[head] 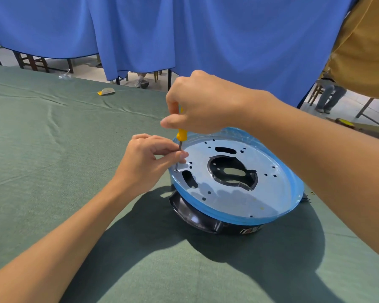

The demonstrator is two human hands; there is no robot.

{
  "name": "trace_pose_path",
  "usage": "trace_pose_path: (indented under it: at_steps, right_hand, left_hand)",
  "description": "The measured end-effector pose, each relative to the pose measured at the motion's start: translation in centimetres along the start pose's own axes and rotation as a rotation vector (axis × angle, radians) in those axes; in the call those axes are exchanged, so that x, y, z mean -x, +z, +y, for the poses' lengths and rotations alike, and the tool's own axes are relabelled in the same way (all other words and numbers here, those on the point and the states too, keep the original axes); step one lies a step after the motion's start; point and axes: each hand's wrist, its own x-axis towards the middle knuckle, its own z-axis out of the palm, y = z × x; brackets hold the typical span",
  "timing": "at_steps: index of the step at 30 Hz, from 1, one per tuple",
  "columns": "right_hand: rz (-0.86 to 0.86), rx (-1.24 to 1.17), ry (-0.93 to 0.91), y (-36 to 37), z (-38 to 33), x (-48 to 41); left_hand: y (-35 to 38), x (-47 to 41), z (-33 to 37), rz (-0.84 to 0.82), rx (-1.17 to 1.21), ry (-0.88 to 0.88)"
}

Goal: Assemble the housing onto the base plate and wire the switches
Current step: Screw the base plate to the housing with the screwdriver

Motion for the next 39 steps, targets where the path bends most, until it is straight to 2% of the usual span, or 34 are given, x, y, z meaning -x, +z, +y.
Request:
trace_pose_path:
  at_steps: [5,10,16,22,28,33,39]
  right_hand:
    - [-0.028,-0.112,-0.021,-0.5,0.1,0.3]
    - [-0.015,0.007,0.033,0.1,-0.1,-0.2]
    - [-0.079,-0.087,-0.012,-0.9,-0.3,0.1]
    - [-0.020,-0.015,0.030,0.3,-0.3,-0.4]
    - [-0.152,-0.091,-0.005,-0.7,-0.3,0.2]
    - [-0.085,-0.037,0.026,0.2,-0.3,-0.2]
    - [-0.099,-0.047,-0.010,-0.9,-0.4,0.4]
  left_hand:
    - [-0.3,0.0,0.1,-0.103,0.011,-0.003]
    - [0.2,0.2,0.2,0.000,-0.008,-0.020]
    - [-0.3,-0.1,0.2,-0.146,0.023,-0.031]
    - [0.1,0.3,0.4,0.008,0.023,-0.049]
    - [-0.1,0.1,0.4,-0.114,0.023,-0.046]
    - [0.2,0.3,0.3,0.041,-0.051,-0.028]
    - [-0.1,0.2,0.1,-0.049,-0.068,0.016]
